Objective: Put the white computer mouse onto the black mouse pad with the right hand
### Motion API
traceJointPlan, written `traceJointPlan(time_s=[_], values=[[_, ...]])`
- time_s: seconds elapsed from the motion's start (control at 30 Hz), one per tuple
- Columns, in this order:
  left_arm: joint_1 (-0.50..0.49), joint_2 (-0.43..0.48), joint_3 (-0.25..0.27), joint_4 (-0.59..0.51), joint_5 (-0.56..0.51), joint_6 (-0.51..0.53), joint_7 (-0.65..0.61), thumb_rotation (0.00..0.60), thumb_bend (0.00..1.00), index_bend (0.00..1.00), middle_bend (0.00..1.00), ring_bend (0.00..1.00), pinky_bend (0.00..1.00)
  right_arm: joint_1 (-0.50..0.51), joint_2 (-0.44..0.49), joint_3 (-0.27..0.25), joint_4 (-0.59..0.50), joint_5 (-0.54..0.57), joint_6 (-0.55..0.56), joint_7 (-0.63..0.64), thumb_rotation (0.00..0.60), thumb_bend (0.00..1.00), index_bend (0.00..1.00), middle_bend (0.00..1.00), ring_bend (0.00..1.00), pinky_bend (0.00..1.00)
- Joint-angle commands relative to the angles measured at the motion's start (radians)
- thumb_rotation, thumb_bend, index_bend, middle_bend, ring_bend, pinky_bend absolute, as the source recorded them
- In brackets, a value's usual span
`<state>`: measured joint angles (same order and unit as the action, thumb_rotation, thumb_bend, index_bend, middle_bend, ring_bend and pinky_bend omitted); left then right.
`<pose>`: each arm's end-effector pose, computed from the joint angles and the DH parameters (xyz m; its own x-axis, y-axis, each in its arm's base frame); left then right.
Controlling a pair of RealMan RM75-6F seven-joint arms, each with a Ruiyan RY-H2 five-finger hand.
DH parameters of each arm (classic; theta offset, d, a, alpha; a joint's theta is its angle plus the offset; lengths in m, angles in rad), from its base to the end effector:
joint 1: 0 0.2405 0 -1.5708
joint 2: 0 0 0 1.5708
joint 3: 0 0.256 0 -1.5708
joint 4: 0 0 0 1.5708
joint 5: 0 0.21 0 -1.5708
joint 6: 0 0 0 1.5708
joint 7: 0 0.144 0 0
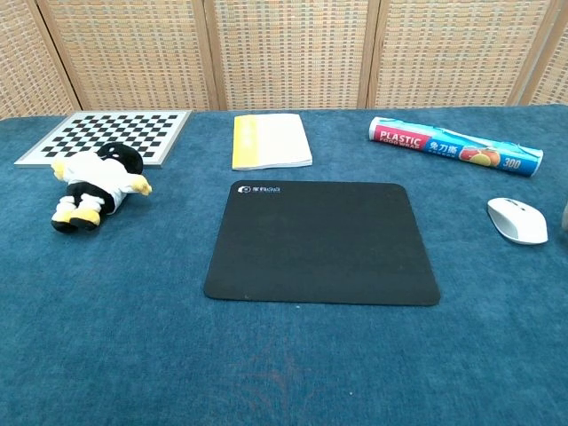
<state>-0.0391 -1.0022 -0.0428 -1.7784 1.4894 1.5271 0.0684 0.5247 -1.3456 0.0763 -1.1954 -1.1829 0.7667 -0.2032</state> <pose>-0.2935 0.1640 0.1855 0.4130 -0.0095 0.9107 0.9102 0.0366 -0.4125 -0.3381 -0.3267 0.0679 0.6246 -0.4204 0.6581 -0.7582 -0.1245 0.6401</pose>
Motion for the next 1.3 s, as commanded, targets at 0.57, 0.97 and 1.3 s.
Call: traceJointPlan(time_s=[0.57, 0.97, 1.3], values=[[-0.002, 0.009, -0.003, 0.004, -0.011, -0.007, -0.026, 0.600, 0.01, 0.00, 0.00, 0.00, 0.00, 0.116, -0.092, 0.059, -0.079, 0.052, -0.028, -0.046, 0.600, 1.00, 0.30, 0.21, 0.08, 0.19], [-0.007, 0.013, -0.004, 0.004, -0.023, -0.021, -0.028, 0.600, 0.01, 0.00, 0.00, 0.00, 0.00, 0.144, -0.001, 0.069, -0.181, 0.025, 0.077, -0.212, 0.600, 0.25, 0.15, 0.03, 0.00, 0.14], [-0.020, 0.015, -0.009, -0.001, -0.046, -0.052, -0.032, 0.600, 0.01, 0.00, 0.00, 0.00, 0.00, 0.259, -0.035, 0.044, -0.040, 0.027, -0.094, -0.242, 0.600, 0.10, 0.06, 0.00, 0.00, 0.11]])
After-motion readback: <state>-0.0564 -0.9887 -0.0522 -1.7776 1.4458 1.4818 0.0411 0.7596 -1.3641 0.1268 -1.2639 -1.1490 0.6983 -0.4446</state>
